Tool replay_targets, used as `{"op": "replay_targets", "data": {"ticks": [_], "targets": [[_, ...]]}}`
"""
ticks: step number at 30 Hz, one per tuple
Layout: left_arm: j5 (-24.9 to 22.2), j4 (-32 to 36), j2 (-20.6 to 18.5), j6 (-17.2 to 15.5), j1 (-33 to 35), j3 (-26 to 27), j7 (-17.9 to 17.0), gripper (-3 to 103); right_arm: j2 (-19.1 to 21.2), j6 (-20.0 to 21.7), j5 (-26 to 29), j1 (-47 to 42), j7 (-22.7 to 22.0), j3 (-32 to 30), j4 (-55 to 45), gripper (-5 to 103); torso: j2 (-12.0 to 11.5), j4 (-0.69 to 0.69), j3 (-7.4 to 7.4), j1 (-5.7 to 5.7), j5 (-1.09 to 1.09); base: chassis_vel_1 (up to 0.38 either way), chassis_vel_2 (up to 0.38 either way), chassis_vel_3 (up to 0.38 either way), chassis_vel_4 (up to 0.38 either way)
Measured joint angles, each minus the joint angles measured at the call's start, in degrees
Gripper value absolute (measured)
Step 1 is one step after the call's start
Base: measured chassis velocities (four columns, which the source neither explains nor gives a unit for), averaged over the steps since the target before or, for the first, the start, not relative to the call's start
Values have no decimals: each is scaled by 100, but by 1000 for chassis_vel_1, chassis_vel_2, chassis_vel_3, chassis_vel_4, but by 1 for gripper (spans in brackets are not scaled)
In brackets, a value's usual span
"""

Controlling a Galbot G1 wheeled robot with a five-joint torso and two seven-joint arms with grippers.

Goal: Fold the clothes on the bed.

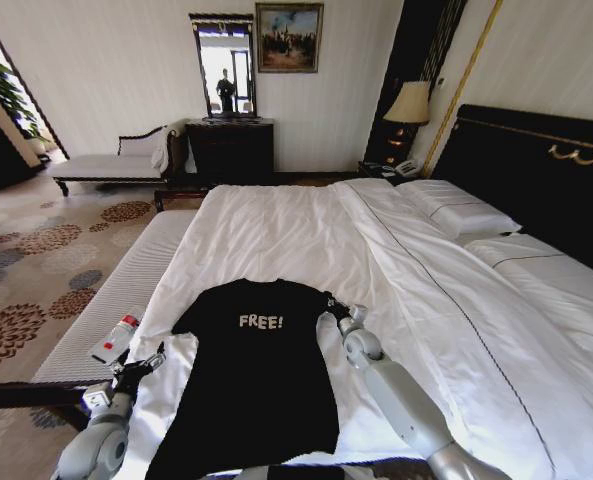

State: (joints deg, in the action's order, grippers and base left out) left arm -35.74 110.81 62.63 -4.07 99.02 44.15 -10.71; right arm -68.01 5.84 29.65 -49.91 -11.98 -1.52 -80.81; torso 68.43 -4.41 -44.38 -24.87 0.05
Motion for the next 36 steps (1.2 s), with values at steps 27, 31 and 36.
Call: {"op": "replay_targets", "data": {"ticks": [27,31,36], "targets": [[226,350,207,56,457,-8,57,100,-684,-1212,-2628,479,458,1442,1192,24,0,1,-1,0,-2,0,0,0,0],[274,353,222,56,463,-49,57,100,-556,-1441,-2674,219,618,1248,885,35,0,0,0,0,-1,0,0,0,0],[312,375,237,60,484,-76,57,100,-312,-1610,-2682,-185,842,1036,202,51,0,0,0,0,-1,0,0,0,0]]}}
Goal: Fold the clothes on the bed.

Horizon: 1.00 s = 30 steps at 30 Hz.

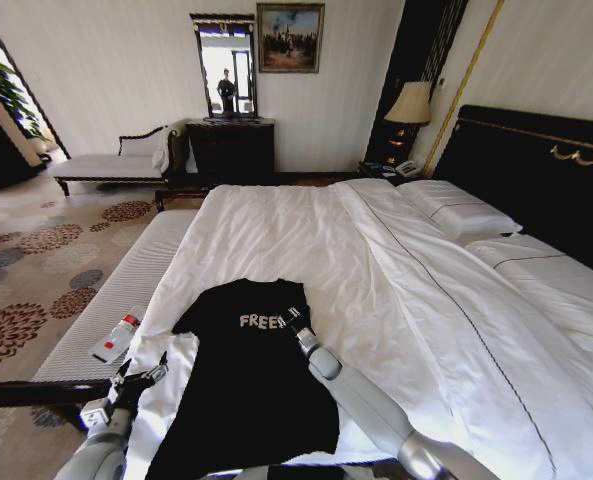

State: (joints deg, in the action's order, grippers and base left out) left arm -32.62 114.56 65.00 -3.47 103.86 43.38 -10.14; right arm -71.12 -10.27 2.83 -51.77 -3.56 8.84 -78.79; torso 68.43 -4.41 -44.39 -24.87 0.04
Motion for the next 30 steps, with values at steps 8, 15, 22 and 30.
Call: {"op": "replay_targets", "data": {"ticks": [8,15,22,30], "targets": [[67,69,32,5,59,-74,-4,100,338,32,765,-734,2,-802,-615,84,0,-1,1,1,-1,0,0,0,0],[114,168,78,6,120,-111,-5,100,336,133,1194,-572,47,-822,-294,88,0,0,0,0,-1,0,0,0,0],[87,243,78,5,186,-10,-8,100,297,108,998,-321,151,-662,19,66,0,0,0,0,0,0,0,0,0],[30,261,71,5,212,74,-7,100,206,80,866,98,220,-457,558,39,0,1,0,0,0,0,0,0,0]]}}
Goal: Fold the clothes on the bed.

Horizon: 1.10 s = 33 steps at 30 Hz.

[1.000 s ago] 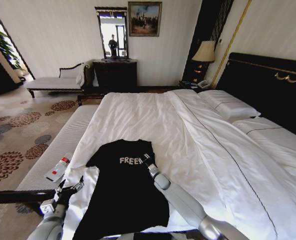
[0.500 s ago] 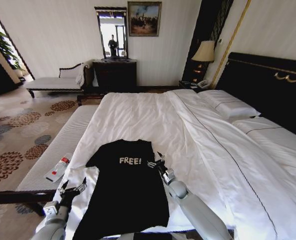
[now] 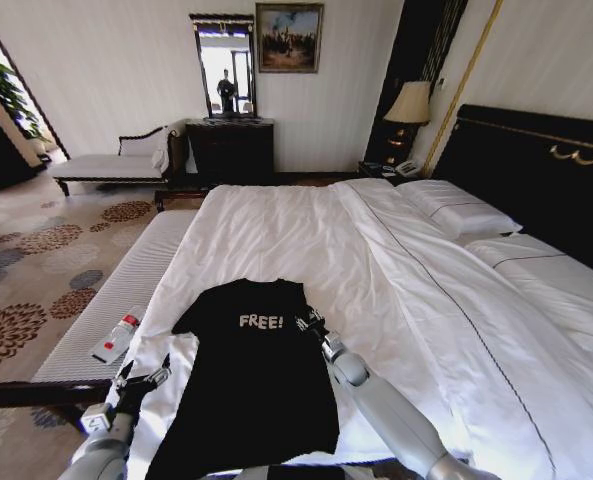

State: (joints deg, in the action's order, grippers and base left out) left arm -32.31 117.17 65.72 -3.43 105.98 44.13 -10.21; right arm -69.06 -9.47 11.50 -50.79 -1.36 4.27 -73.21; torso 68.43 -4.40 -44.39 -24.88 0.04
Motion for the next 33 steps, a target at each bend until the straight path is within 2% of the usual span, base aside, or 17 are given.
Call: {"op": "replay_targets", "data": {"ticks": [2,5,7,8,10,17,21,26,33], "targets": [[-16,2,-3,0,1,15,1,100,6,9,16,51,5,23,49,39,0,0,0,0,0,0,0,0,0],[-67,2,-15,-2,1,55,5,100,16,34,44,134,17,65,186,24,0,-1,0,0,0,0,0,0,0],[-74,2,-16,-2,2,60,5,100,15,37,52,137,17,67,195,24,0,-1,0,0,0,0,0,0,0],[-96,-1,-22,-3,0,71,7,100,15,54,86,140,17,72,204,13,0,-1,0,0,0,0,0,0,0],[-114,-11,-33,-4,-9,81,7,100,23,62,103,129,17,80,201,3,0,-1,0,0,0,0,0,0,0],[-137,-17,-39,-6,-16,85,7,100,34,67,99,97,-3,84,140,0,0,-1,0,0,-1,0,0,0,0],[-161,-19,-38,-6,-11,108,8,100,54,61,-103,95,-82,45,47,0,0,-1,0,0,-1,0,0,0,0],[-212,-16,-41,-7,2,157,12,100,288,38,-761,96,-285,-105,-267,0,0,-1,0,0,0,0,0,0,0],[-237,-6,-39,-6,11,186,22,100,618,112,-1155,-1,-384,-163,-527,0,0,-1,0,0,0,0,0,0,0]]}}
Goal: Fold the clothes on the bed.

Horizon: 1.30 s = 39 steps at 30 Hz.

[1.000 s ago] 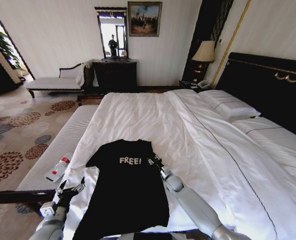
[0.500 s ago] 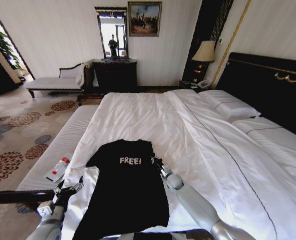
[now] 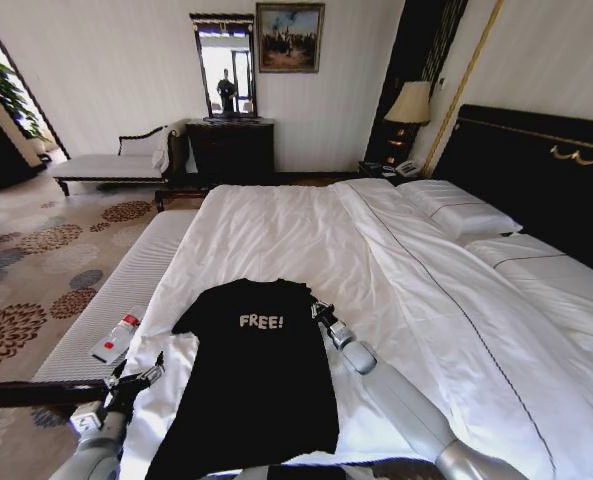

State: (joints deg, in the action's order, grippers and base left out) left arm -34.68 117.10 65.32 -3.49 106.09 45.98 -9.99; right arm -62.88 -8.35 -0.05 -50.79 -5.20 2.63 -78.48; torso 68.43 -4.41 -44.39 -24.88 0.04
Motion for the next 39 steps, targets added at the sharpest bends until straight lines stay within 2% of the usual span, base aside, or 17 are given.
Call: {"op": "replay_targets", "data": {"ticks": [5,6,10,19,27,30,34,35,39], "targets": [[-15,13,0,0,3,14,2,100,77,29,-141,-130,-29,0,-55,0,0,-1,0,0,-1,0,0,0,0],[-15,47,1,0,20,19,3,100,32,26,-558,-190,-74,-12,-56,0,0,0,0,0,0,0,0,0,0],[-23,76,5,0,59,66,2,100,22,71,-938,-267,-205,-80,-51,0,0,1,0,0,-1,0,0,0,0],[-76,93,13,0,97,117,22,100,68,532,-729,-754,-606,-511,-238,0,0,0,0,0,0,0,0,0,0],[-71,139,12,-1,96,103,19,100,-12,490,-789,-779,-641,-407,-345,0,0,-2,0,0,0,0,0,0,0],[-73,148,13,0,126,134,19,100,-87,355,-1082,-658,-597,-264,-321,0,0,-1,0,0,1,0,0,0,0],[-108,169,27,17,211,234,47,100,-268,90,-1897,-443,-477,38,-206,0,0,0,0,0,1,0,0,0,0],[-108,169,27,17,211,234,47,100,-268,90,-1897,-443,-477,38,-206,0,0,0,0,0,1,0,0,0,0],[-158,176,30,47,282,321,95,100,-495,-59,-2456,-333,-422,339,14,0,0,1,0,0,0,0,0,0,0]]}}
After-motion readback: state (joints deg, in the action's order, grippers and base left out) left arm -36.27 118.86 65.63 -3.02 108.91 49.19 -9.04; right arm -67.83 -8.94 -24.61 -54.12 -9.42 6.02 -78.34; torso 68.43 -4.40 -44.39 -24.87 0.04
